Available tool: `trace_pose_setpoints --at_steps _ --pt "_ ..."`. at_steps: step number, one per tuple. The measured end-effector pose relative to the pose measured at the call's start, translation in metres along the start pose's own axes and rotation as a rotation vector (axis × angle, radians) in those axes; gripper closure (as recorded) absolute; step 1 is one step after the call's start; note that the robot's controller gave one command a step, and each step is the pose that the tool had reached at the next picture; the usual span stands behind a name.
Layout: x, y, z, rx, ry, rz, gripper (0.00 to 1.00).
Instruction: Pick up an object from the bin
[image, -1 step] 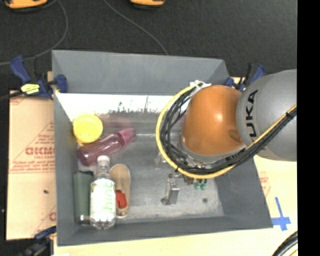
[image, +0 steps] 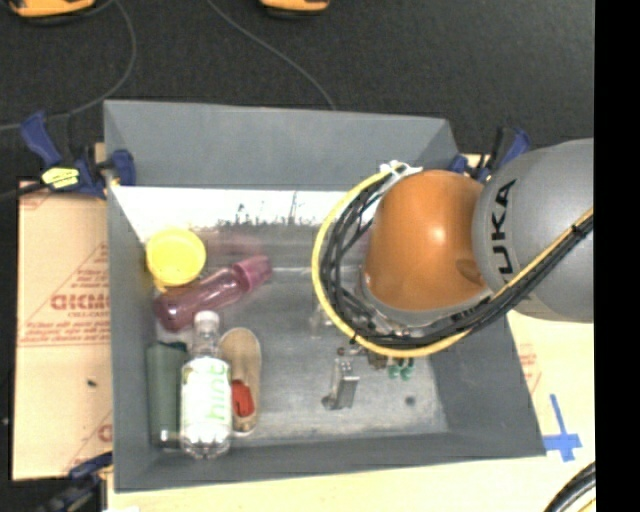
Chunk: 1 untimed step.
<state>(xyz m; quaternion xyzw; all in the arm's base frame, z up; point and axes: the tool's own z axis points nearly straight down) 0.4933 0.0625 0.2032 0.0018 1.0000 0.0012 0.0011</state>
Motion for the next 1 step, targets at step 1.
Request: trace_pose_setpoints --at_steps 1 --pt "-0.0360 0.0888 0.0276 -0.001 -0.003 0.096 0.00"
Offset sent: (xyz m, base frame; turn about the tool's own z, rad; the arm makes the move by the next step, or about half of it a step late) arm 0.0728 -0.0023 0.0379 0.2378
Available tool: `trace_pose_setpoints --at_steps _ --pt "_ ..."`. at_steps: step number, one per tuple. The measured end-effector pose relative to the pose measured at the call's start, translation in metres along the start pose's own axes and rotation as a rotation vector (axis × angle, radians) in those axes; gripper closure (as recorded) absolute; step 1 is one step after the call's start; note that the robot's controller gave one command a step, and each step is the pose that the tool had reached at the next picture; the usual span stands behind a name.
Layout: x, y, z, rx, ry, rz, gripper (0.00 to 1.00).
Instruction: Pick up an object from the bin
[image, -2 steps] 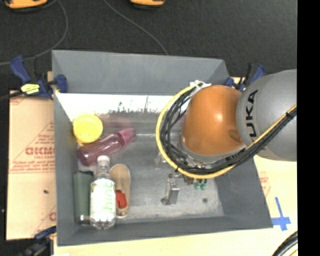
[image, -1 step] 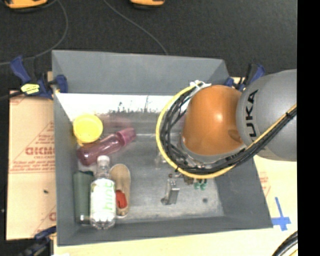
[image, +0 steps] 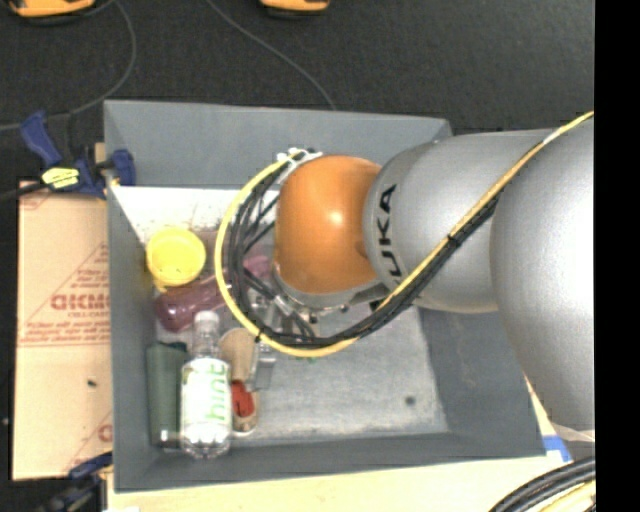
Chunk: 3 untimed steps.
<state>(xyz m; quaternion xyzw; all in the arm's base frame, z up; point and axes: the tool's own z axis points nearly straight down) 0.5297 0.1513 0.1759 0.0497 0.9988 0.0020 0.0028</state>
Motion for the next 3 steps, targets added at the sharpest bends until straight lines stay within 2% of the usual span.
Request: trace_pose_setpoints --at_steps 1,2,3 --pt "-0.029 -0.044 -0.040 0.000 0.002 0.094 0.00" --pt "-0.052 0.004 -0.005 0.000 -0.007 -0.123 0.00" --pt "-0.073 -0.013 -0.032 -0.001 -0.002 0.163 0.00"
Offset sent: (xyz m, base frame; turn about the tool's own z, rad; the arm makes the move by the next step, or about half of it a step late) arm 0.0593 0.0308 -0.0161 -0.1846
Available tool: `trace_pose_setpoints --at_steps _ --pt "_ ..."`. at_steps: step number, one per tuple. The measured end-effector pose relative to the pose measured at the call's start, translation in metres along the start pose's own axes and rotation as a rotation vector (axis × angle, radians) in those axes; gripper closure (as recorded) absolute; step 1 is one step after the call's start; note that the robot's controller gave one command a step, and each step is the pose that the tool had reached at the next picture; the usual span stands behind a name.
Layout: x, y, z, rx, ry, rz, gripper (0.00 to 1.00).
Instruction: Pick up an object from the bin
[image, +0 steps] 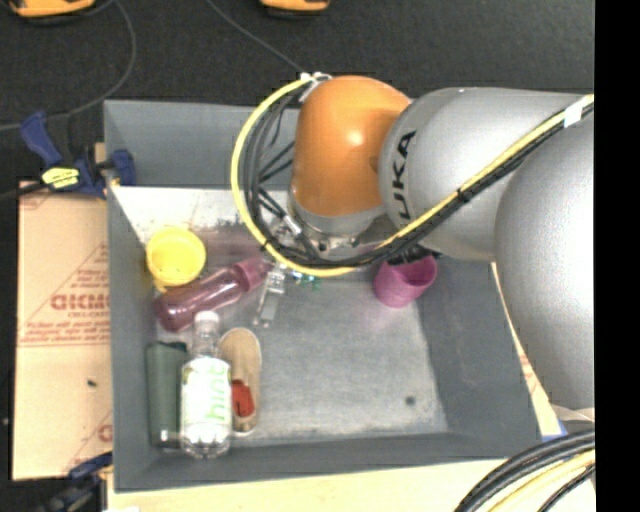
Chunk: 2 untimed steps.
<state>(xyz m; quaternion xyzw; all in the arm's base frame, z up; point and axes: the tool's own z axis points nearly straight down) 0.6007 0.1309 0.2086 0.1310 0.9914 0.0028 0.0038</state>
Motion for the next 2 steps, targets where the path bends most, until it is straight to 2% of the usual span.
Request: trace_pose_setpoints --at_steps 1,2 --pt "-0.027 -0.001 0.030 0.001 -0.005 -0.052 0.00" --pt "-0.035 -0.010 0.045 0.001 -0.002 -0.327 0.00"
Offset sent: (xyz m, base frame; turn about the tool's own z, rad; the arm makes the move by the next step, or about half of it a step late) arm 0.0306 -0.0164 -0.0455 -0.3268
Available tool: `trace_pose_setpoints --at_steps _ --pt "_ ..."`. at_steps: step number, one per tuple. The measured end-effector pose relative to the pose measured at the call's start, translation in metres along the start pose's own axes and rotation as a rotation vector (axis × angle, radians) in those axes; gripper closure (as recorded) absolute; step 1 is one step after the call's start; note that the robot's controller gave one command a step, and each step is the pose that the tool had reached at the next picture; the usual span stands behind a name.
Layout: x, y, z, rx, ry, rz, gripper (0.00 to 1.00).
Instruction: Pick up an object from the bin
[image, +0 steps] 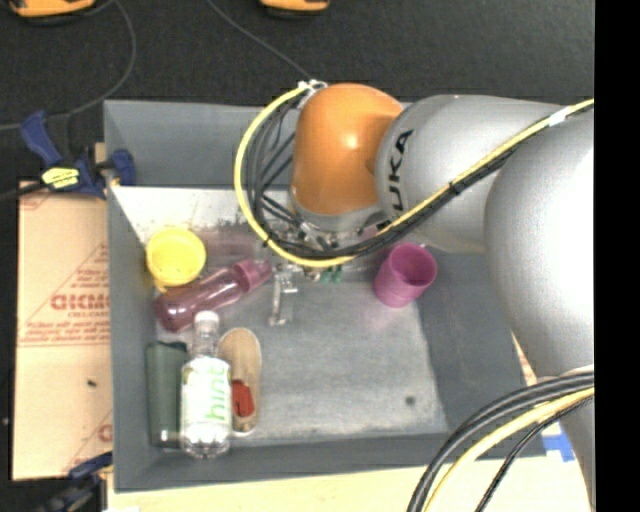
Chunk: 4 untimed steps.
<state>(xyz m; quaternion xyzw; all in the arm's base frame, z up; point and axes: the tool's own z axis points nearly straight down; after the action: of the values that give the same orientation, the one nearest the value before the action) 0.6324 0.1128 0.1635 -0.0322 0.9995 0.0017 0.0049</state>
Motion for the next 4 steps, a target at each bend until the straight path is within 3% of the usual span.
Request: trace_pose_setpoints --at_steps 1,2,3,4 --pt "-0.021 0.011 -0.015 -0.001 -0.010 0.234 0.00" --pt "-0.021 -0.021 0.090 -0.001 -0.014 -0.139 0.00" --pt "-0.014 -0.020 0.050 -0.002 -0.014 0.199 0.00" --pt "-0.013 -0.011 0.093 -0.001 -0.018 -0.104 1.00"
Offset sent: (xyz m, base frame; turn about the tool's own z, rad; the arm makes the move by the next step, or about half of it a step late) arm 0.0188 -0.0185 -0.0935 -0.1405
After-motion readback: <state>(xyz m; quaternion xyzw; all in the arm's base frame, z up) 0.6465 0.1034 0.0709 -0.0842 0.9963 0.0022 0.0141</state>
